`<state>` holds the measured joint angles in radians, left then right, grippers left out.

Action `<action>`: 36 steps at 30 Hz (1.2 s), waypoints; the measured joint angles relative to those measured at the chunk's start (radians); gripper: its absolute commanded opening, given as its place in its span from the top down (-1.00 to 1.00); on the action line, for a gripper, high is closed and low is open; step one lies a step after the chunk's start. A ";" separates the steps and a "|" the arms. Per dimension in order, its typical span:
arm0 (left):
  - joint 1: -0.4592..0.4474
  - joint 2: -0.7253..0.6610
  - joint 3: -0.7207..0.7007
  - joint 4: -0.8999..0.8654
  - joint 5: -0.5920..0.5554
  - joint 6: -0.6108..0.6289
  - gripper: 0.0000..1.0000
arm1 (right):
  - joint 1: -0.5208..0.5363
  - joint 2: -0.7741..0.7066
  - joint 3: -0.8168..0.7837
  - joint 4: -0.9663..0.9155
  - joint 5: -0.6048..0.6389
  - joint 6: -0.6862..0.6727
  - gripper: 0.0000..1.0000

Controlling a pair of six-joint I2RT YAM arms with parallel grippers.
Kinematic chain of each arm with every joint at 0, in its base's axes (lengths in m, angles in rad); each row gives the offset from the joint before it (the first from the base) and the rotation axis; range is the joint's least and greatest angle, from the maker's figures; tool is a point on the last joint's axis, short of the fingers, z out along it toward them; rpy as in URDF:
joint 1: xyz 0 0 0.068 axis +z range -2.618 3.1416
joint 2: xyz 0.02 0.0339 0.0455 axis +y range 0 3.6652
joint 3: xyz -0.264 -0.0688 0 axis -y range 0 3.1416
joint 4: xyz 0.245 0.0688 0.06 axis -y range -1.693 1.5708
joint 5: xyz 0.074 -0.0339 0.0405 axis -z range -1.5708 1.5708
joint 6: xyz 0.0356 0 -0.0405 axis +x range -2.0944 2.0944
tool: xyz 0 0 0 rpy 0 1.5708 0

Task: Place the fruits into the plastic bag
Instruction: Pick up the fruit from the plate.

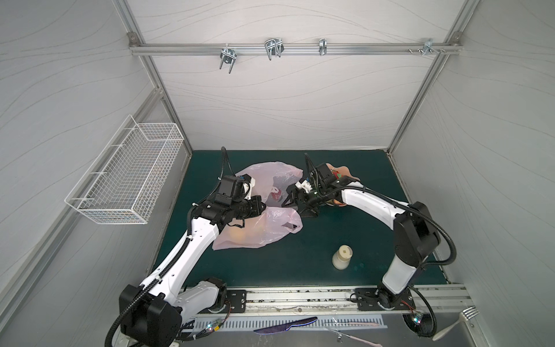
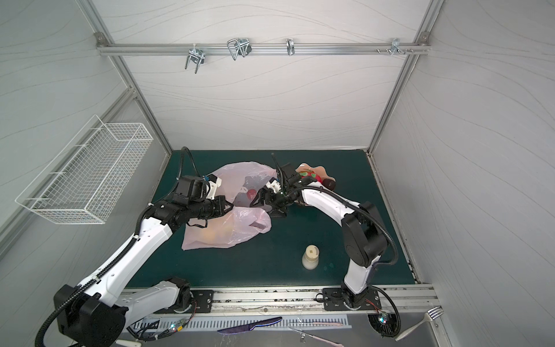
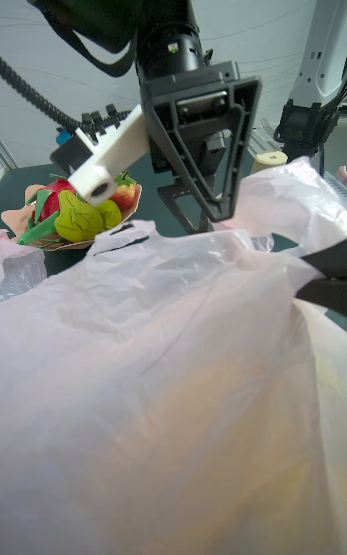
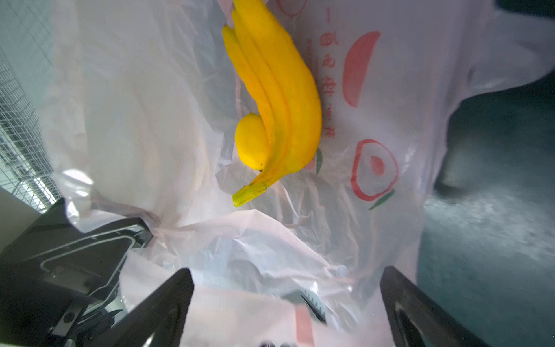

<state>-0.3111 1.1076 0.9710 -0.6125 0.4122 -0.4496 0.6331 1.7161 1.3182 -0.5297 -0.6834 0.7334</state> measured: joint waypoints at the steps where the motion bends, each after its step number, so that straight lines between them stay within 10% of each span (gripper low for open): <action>1: 0.000 0.000 0.000 0.000 0.001 0.000 1.00 | -0.018 -0.017 -0.003 -0.017 0.018 -0.009 -0.98; 21: 0.001 -0.001 0.000 0.001 0.016 0.001 1.00 | -0.320 -0.109 0.171 -0.446 0.554 -0.457 -0.83; 36: 0.001 -0.002 0.000 0.001 0.018 0.002 1.00 | -0.320 0.024 0.171 -0.454 0.629 -0.553 -0.63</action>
<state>-0.3103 1.1053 0.9710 -0.6113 0.4305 -0.4480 0.3134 1.7401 1.4891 -0.9840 -0.0547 0.1802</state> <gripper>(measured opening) 0.048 0.816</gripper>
